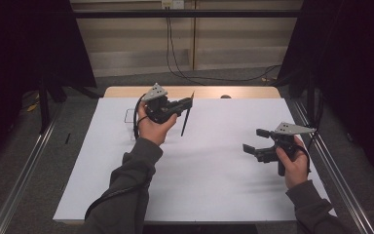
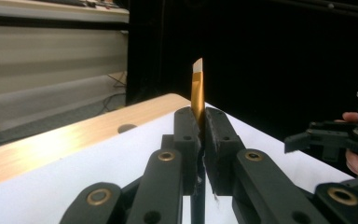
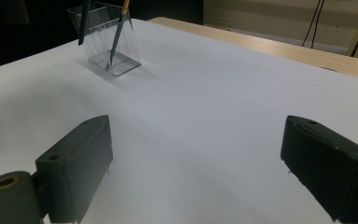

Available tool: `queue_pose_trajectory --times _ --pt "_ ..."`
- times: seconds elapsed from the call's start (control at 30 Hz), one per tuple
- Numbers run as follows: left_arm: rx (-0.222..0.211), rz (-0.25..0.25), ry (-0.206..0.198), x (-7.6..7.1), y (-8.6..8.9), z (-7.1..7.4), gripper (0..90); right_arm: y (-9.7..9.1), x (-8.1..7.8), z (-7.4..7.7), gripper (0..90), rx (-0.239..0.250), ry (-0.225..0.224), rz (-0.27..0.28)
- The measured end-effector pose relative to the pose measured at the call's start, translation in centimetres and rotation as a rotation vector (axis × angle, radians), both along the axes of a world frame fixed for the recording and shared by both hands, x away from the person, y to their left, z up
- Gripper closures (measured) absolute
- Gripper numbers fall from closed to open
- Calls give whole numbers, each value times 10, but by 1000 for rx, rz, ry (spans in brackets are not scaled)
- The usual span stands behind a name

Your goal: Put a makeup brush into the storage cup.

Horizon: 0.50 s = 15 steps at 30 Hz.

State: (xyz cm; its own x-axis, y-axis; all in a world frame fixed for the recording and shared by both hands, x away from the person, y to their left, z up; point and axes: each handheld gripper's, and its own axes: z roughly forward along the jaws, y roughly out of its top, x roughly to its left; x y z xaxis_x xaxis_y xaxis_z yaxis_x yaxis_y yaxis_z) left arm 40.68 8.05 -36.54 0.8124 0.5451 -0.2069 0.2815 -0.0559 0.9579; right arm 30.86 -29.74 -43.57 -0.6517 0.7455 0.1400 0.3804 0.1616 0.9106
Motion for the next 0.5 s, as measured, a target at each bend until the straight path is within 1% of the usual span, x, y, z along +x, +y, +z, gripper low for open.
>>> queue_pose_trajectory --times 0.03,0.1,0.13,0.17,0.2,0.23,0.27,0.33,0.37,0.4,0.43,0.47,0.5 --pt "-12 9 -2 0 1 1 842 0 0 0 85 0 1 0" --pt "-3 22 -5 -1 3 2 842 1 0 0 85 0 -1 3" --pt "-19 13 -13 -1 4 3 842 1 0 0 85 1 -1 3" --pt "-4 23 -19 -1 5 3 842 1 0 0 85 -1 -3 1" --pt "-21 17 -15 -1 6 4 842 1 0 0 85 0 -4 2" --pt "-13 33 -21 -1 6 5 842 1 0 0 85 0 -5 1" --pt "-23 20 -26 -1 8 6 842 1 0 0 85 -2 -6 0" --pt "-19 28 -29 -1 11 8 842 0 0 1 85 1 -12 1" --pt "-28 39 -32 -1 11 8 842 0 0 1 85 1 -13 3" --pt "-19 39 -35 -1 13 9 842 0 -1 1 85 0 -12 1" --pt "-27 37 -34 -1 14 10 842 0 -1 1 85 0 -14 1" --pt "-33 45 -36 -2 15 11 842 1 -1 1 85 3 -14 -1" --pt "-30 53 -41 -2 16 11 842 1 -1 2 85 5 -15 -2"
